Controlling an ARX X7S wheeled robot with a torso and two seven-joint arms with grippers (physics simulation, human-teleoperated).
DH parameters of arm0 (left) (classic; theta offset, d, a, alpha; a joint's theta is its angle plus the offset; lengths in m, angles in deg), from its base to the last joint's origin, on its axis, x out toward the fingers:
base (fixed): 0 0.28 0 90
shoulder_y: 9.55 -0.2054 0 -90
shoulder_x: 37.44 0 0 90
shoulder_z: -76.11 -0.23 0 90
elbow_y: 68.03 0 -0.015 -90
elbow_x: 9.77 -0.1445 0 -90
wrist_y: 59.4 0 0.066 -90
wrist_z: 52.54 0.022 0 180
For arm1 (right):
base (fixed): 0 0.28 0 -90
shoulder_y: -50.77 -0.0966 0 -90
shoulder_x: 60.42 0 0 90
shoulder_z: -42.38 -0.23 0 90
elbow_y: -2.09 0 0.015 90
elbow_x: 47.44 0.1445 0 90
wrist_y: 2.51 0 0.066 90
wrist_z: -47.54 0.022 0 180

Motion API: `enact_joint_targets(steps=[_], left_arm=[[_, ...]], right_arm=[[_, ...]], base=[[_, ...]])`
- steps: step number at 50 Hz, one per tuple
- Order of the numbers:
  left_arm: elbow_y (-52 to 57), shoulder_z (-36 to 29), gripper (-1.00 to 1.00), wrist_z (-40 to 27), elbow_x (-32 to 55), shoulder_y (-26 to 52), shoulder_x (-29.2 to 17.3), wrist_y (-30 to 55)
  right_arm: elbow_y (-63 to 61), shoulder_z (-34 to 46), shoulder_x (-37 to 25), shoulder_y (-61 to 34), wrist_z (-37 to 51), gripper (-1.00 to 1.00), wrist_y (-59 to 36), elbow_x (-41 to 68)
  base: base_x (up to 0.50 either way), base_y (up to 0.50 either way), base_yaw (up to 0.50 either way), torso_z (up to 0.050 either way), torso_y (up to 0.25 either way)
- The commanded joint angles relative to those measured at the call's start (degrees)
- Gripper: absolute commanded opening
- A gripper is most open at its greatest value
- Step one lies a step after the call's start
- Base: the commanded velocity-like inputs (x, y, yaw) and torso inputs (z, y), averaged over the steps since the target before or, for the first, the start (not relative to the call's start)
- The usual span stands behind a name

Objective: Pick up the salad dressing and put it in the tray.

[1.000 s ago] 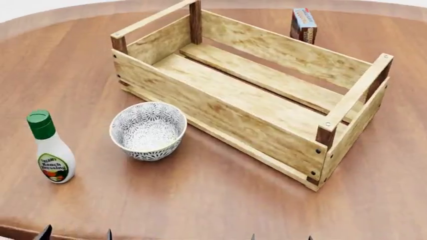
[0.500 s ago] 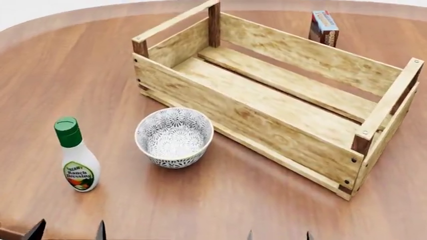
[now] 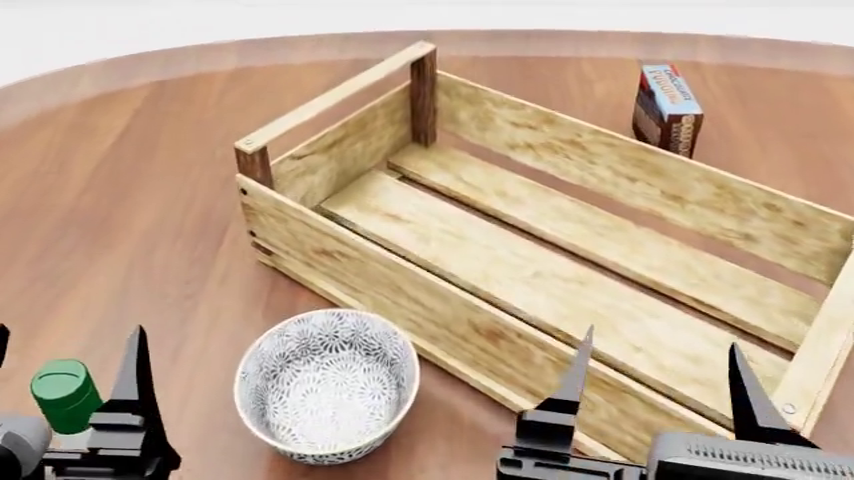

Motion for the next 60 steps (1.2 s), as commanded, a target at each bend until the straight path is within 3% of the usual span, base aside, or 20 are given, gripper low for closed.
enact_joint_targets(steps=[1,20,31,60], left_arm=[[3.6,0.5,1.00,-0.9,1.5,0.5,-1.1,2.0],[3.1,0.1,1.00,-1.8,2.0,0.4,-1.9,0.9],[3.0,-0.6,1.00,-2.2,1.9,0.1,-2.4,0.1],[0.9,-1.0,1.00,-2.9,2.8,0.9,-3.3,-1.2]], right_arm=[[-6.3,-1.1,-1.1,-1.1,1.4,1.00,-4.7,1.0],[-5.8,-1.7,-1.4,-1.5,3.0,1.00,-4.7,2.5],[-3.6,-2.4,-0.8,0.6,2.1,1.00,2.3,3.5],[-2.2,-0.8,-1.7,0.5,2.2,1.00,4.6,3.9]], base=[[0.50,0.00,0.00,0.000,0.000],[0.50,0.00,0.00,0.000,0.001],[0.18,0.00,0.00,0.000,0.000],[0.00,0.00,0.50,0.000,0.000]])
